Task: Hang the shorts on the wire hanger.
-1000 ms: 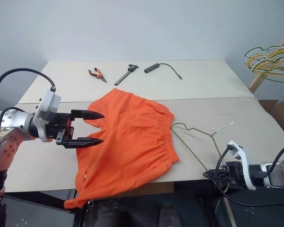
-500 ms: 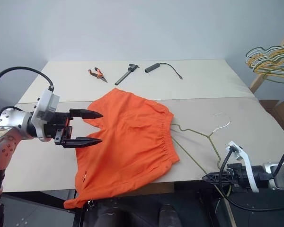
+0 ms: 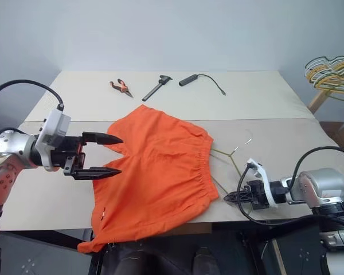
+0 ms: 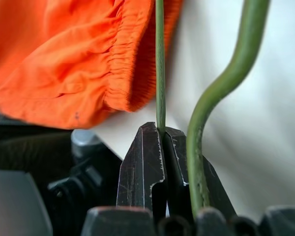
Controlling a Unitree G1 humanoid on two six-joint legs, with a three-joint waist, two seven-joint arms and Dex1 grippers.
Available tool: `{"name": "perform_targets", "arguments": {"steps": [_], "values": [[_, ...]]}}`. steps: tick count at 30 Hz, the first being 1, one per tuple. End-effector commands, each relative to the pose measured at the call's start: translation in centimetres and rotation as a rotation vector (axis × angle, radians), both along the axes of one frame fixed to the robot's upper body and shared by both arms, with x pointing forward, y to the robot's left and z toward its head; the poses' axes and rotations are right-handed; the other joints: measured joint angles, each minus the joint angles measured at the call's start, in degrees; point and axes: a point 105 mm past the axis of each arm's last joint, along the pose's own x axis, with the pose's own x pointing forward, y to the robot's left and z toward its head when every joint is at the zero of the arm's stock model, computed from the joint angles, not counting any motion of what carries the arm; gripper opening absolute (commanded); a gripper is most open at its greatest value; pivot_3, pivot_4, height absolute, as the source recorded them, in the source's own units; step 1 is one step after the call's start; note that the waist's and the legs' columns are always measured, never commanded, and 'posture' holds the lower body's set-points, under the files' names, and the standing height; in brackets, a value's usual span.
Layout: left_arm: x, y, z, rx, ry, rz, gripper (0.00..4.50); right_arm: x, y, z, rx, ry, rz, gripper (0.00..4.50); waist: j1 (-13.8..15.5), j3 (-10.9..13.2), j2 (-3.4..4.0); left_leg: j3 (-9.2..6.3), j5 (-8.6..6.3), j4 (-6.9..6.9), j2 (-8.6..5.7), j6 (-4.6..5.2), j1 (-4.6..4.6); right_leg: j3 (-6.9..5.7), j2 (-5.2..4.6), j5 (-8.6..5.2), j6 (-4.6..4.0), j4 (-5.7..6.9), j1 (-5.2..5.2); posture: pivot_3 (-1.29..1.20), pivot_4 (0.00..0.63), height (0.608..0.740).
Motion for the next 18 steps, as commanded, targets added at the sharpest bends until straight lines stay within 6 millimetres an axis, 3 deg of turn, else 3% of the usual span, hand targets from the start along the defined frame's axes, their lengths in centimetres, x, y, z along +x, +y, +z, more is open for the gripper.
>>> {"name": "perform_targets", "arguments": {"steps": [1,11,18], "values": [[-0.4,0.1,0.8,0.013,-0.061,0.001,4.47,1.7,-0.3,0.9,0.013,-0.034,-0.036,0.00,0.0,0.0,0.00,0.02,0.00,0.04,-0.01,0.00,-0.14,0.03,0.00,0.01,0.01,0.06,-0.16,0.01,0.089,0.740],[-0.5,0.3,0.8,0.017,-0.063,0.006,4.47,6.2,0.5,0.8,0.091,-0.053,-0.155,0.00,0.1,0.0,0.00,0.36,0.02,0.06,-0.02,-0.02,-0.27,0.01,0.01,0.04,0.01,0.15,-0.32,0.02,0.086,0.740],[-0.6,0.4,0.9,0.024,-0.068,0.006,4.47,7.5,0.4,1.0,0.112,-0.108,-0.190,0.00,0.1,0.0,0.01,0.37,0.03,0.07,-0.02,-0.04,-0.26,0.00,0.01,0.05,0.02,0.17,-0.29,0.03,0.077,0.740]]}}
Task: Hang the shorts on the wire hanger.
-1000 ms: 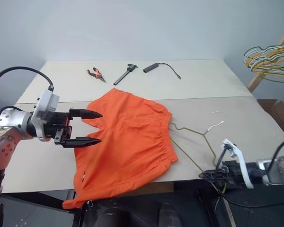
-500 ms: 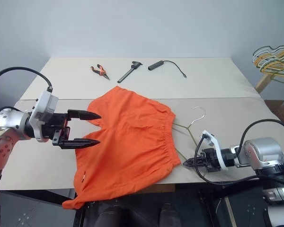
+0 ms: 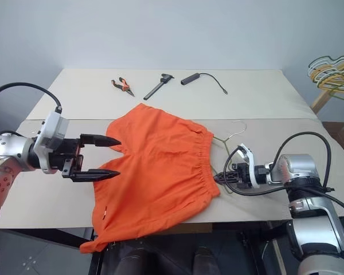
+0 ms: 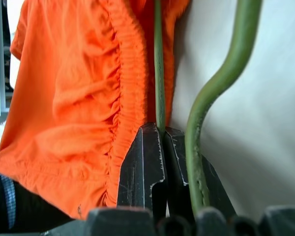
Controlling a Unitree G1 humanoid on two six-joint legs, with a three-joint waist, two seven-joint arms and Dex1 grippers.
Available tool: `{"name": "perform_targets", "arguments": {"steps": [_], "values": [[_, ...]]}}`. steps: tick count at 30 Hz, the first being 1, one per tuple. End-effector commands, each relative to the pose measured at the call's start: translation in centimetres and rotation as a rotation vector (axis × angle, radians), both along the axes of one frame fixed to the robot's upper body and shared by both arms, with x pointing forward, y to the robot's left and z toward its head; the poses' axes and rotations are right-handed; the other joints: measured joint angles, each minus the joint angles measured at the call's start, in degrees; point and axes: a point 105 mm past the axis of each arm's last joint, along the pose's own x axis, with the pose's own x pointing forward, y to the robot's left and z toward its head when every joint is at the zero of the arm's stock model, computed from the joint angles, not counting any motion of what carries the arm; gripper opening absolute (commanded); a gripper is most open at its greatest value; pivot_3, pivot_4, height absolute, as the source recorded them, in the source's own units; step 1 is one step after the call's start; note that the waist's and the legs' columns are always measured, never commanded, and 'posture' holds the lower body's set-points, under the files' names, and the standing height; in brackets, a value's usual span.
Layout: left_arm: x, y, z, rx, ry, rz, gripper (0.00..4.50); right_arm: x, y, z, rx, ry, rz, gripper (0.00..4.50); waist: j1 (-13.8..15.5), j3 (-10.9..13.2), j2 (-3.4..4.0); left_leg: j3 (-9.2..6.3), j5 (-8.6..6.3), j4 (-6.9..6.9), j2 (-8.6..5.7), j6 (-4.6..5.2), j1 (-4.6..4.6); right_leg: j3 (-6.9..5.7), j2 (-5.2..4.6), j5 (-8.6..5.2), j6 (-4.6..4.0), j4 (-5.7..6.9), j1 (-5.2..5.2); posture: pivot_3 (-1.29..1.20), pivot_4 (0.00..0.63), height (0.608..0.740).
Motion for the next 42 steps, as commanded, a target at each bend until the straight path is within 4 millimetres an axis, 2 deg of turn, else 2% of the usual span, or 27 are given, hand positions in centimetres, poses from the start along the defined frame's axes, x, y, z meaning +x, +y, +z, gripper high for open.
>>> {"name": "perform_targets", "arguments": {"steps": [1,5,11,14,19,24,26,30,34,37,42], "values": [[-0.4,0.0,1.1,0.014,-0.067,-0.011,4.47,1.1,-0.8,1.7,0.012,-0.093,-0.031,0.00,0.0,0.0,0.00,0.00,0.00,0.00,0.00,-0.01,0.00,0.00,0.00,0.00,0.00,0.01,0.00,0.03,0.077,0.740],[-0.4,0.1,1.1,0.016,-0.072,-0.009,4.47,1.1,-1.5,3.0,-0.010,-0.157,-0.019,0.00,0.1,0.0,0.01,0.00,0.01,0.00,0.00,-0.02,-0.02,0.00,0.00,0.00,0.00,0.02,-0.03,0.03,0.072,0.740],[0.1,0.0,1.3,0.017,-0.086,-0.015,4.47,0.4,-1.2,5.3,-0.070,-0.255,0.058,0.00,0.0,0.0,0.02,0.01,0.02,-0.01,0.01,-0.03,-0.02,0.00,0.00,0.00,0.00,0.03,-0.05,0.01,0.067,0.740],[0.4,0.0,1.4,0.019,-0.096,-0.018,4.47,0.6,-1.4,5.9,-0.152,-0.324,0.077,0.00,0.0,0.0,0.02,0.03,0.03,0.00,0.00,-0.04,0.00,0.00,0.00,0.00,0.00,0.05,-0.04,0.00,0.066,0.740],[1.4,0.1,2.1,0.037,-0.134,-0.026,4.47,1.8,-0.7,8.9,-0.364,-0.545,0.141,0.00,-0.2,0.0,0.04,0.06,0.04,0.00,0.00,-0.07,-0.03,0.01,0.00,0.00,0.00,0.07,-0.09,-0.03,0.062,0.740],[3.8,0.8,4.2,0.084,-0.239,-0.013,4.47,2.6,2.3,13.4,-0.569,-0.827,0.281,0.00,-0.9,0.0,0.06,0.10,0.10,0.02,0.00,-0.16,-0.06,0.01,0.00,0.01,-0.01,0.13,-0.18,-0.06,0.051,0.740],[4.6,1.2,5.3,0.122,-0.300,-0.018,4.47,2.5,4.2,14.9,-0.641,-0.938,0.376,0.00,-1.4,-0.1,0.09,0.09,0.10,0.02,0.00,-0.17,-0.07,-0.01,0.00,0.01,-0.01,0.14,-0.17,-0.07,0.045,0.740],[5.9,1.6,7.0,0.158,-0.384,-0.013,4.47,1.6,7.4,16.8,-0.657,-1.048,0.517,0.00,-2.1,-0.1,0.09,0.10,0.11,0.08,0.00,-0.18,-0.14,-0.03,0.00,0.01,0.00,0.15,-0.17,-0.08,0.039,0.740],[6.8,2.1,8.8,0.193,-0.451,-0.012,4.47,0.4,9.4,17.1,-0.653,-1.094,0.659,0.00,-2.6,-0.2,0.09,0.05,0.12,0.21,0.02,-0.20,-0.42,-0.13,0.00,0.04,0.04,0.33,-0.30,-0.08,0.031,0.740],[7.2,2.3,9.3,0.242,-0.469,-0.042,4.47,-0.2,10.4,16.9,-0.637,-1.096,0.733,0.00,-3.1,-0.2,0.09,0.02,0.15,0.34,0.01,-0.24,-0.56,-0.19,-0.01,0.07,0.10,0.29,-0.30,-0.07,0.026,0.740],[8.5,1.8,8.2,0.344,-0.444,-0.092,4.47,-0.1,11.2,16.6,-0.628,-1.094,0.782,0.00,-3.3,-0.2,0.10,0.02,0.13,0.46,0.01,-0.21,-0.58,-0.19,-0.03,0.08,0.13,0.36,-0.29,-0.06,0.021,0.740]]}}
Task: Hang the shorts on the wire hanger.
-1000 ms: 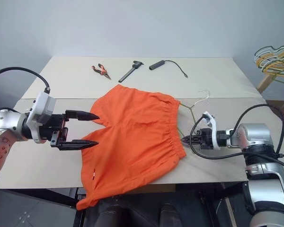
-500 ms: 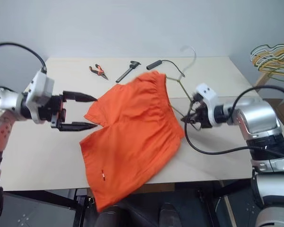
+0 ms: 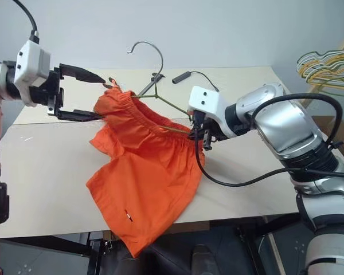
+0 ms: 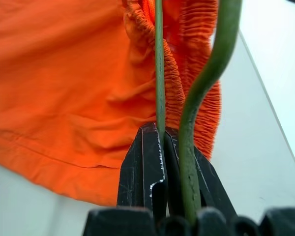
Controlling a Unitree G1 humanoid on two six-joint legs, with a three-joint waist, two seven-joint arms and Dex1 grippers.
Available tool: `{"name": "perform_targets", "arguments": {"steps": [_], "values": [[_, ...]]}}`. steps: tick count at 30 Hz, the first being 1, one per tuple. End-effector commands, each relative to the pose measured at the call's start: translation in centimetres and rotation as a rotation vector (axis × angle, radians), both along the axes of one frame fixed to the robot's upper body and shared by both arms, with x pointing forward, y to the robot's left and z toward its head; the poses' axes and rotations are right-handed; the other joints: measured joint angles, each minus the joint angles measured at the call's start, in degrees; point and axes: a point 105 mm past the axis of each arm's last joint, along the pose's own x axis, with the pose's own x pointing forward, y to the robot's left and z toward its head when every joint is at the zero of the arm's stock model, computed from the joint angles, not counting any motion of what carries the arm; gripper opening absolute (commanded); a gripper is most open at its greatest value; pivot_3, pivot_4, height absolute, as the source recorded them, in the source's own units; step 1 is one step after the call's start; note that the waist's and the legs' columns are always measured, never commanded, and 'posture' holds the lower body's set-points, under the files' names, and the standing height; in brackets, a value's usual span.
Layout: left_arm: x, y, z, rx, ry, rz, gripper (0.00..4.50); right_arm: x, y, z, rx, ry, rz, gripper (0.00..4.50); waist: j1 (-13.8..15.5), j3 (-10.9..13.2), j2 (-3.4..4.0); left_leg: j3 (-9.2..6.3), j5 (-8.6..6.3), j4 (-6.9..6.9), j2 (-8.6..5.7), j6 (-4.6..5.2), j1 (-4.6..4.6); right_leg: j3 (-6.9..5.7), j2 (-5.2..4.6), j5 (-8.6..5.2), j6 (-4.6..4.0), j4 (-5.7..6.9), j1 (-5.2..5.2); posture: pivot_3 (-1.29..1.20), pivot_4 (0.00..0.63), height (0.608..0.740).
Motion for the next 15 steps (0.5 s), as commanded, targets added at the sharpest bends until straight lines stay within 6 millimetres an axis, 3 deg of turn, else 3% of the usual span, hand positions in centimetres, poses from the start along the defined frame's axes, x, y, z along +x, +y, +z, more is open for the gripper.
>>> {"name": "perform_targets", "arguments": {"steps": [1,12,15], "values": [[0.7,-0.7,-0.7,0.089,0.002,-0.030,4.47,-0.1,0.8,1.6,-0.002,-0.066,0.053,0.00,0.0,0.0,0.01,0.00,0.00,0.00,0.00,0.00,0.00,0.00,0.00,0.00,0.00,0.02,-0.01,-0.06,0.021,0.740],[2.5,-1.8,-4.6,0.289,0.061,-0.063,4.47,-0.3,1.5,1.4,-0.014,-0.046,0.079,0.00,-0.1,0.0,0.00,0.01,-0.01,0.09,0.02,0.02,-0.10,0.02,0.00,0.00,0.00,0.09,-0.13,-0.08,0.022,0.740],[2.4,-2.1,-4.9,0.279,0.070,-0.079,3.91,-0.3,1.5,1.3,-0.014,-0.043,0.077,0.00,-0.2,0.0,0.00,0.00,-0.01,0.13,0.03,0.02,-0.16,0.00,0.00,0.00,0.00,0.10,-0.15,-0.09,0.024,0.740]]}}
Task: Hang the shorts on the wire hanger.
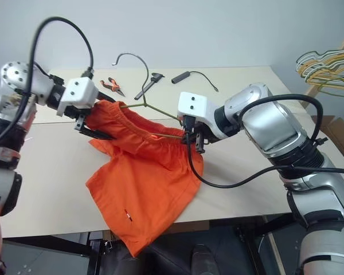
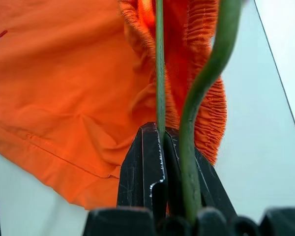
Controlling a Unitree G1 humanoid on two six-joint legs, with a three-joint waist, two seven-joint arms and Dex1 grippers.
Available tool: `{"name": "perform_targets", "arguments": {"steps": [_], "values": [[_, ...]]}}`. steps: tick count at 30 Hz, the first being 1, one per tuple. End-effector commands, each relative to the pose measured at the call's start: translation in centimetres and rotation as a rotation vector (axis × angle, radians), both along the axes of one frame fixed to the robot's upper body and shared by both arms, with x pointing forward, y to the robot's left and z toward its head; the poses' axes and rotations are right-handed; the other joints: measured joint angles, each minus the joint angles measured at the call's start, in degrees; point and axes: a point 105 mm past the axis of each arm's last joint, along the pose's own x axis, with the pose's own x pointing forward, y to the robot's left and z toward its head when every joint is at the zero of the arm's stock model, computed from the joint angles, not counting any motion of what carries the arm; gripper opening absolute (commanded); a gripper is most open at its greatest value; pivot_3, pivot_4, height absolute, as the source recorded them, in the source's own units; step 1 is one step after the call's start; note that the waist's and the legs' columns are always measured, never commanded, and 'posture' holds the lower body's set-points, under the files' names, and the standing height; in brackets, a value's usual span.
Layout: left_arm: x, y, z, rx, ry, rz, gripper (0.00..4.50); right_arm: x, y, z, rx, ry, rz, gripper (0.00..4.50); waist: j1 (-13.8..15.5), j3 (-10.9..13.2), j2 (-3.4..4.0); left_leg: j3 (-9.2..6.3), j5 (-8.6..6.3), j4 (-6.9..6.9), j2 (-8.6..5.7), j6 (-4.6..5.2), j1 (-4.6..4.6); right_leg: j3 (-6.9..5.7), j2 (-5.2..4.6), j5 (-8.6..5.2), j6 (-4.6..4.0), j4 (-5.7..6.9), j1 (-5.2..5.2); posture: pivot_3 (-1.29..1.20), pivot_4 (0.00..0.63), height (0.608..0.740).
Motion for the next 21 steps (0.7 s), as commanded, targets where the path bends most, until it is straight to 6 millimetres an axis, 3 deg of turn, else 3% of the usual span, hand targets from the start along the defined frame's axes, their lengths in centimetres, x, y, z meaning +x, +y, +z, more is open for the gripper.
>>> {"name": "perform_targets", "arguments": {"steps": [1,12,19,21], "values": [[-0.12,-0.44,1.38,-0.011,-0.046,-0.031,3.63,-0.28,0.34,1.66,0.017,-0.057,0.023,0.00,-0.1,0.0,0.00,-0.01,0.00,0.01,0.00,0.00,-0.08,0.00,0.00,0.00,0.00,0.01,-0.08,-0.09,0.024,0.740],[-0.41,0.35,1.51,-0.030,-0.040,-0.009,0.14,-0.30,0.31,1.82,0.028,-0.041,0.015,0.00,-1.5,0.0,0.00,-0.06,0.02,0.53,-0.03,-0.03,-0.62,0.06,-0.07,0.00,0.02,0.53,-0.63,-0.08,0.016,0.740],[-0.65,0.37,1.54,-0.050,-0.019,-0.005,0.02,-0.43,0.44,2.00,0.037,-0.055,0.042,0.00,-1.6,-0.1,0.00,-0.08,0.01,0.59,-0.02,0.00,-0.60,0.07,-0.06,0.00,0.02,0.67,-0.65,-0.09,0.012,0.740],[-0.70,0.34,1.54,-0.059,-0.010,-0.004,0.00,-0.45,0.23,2.09,0.037,-0.063,0.038,0.55,-1.6,-0.1,0.00,-0.08,0.01,0.60,-0.02,0.00,-0.60,0.08,-0.06,0.00,0.02,0.67,-0.65,-0.09,0.012,0.740]]}}
